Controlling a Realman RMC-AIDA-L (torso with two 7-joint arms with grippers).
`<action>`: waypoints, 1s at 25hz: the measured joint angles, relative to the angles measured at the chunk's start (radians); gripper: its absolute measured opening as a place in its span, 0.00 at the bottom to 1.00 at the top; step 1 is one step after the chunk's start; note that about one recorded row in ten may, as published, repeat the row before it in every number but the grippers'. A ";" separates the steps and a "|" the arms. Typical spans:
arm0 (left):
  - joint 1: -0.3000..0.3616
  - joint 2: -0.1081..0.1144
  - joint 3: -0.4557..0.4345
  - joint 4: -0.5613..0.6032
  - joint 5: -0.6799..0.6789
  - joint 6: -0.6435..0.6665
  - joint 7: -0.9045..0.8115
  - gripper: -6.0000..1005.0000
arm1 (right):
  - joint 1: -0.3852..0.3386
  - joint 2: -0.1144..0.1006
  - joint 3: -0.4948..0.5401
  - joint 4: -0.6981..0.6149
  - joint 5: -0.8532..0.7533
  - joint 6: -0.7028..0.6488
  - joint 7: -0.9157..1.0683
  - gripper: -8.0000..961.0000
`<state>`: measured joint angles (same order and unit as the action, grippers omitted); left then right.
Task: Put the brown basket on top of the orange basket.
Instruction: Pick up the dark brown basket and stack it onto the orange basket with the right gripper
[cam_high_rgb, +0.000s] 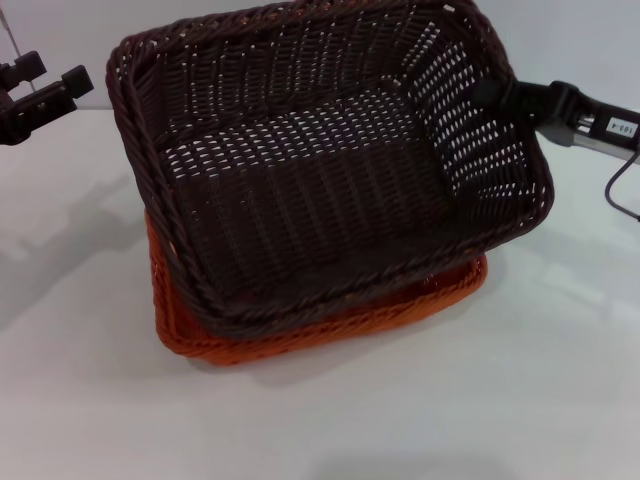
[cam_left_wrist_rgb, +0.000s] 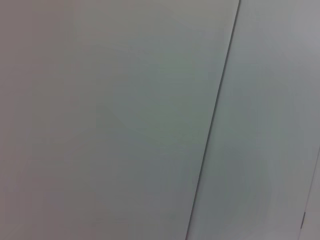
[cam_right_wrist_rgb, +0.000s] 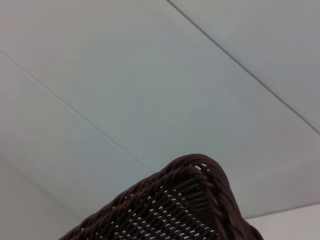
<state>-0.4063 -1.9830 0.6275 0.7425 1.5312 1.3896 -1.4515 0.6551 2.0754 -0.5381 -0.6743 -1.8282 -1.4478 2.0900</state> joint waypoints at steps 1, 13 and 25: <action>0.000 0.000 0.000 0.000 0.000 0.000 0.000 0.86 | -0.004 0.001 -0.013 0.013 0.009 0.004 -0.012 0.18; -0.002 0.000 0.002 -0.001 0.000 0.008 -0.013 0.86 | -0.002 0.003 -0.026 0.086 0.035 0.026 -0.070 0.18; 0.002 -0.002 0.003 -0.002 0.000 0.011 -0.013 0.86 | 0.002 0.003 -0.026 0.149 0.037 0.056 -0.106 0.18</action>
<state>-0.4039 -1.9849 0.6305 0.7409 1.5309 1.4005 -1.4650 0.6567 2.0785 -0.5640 -0.5257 -1.7916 -1.3921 1.9835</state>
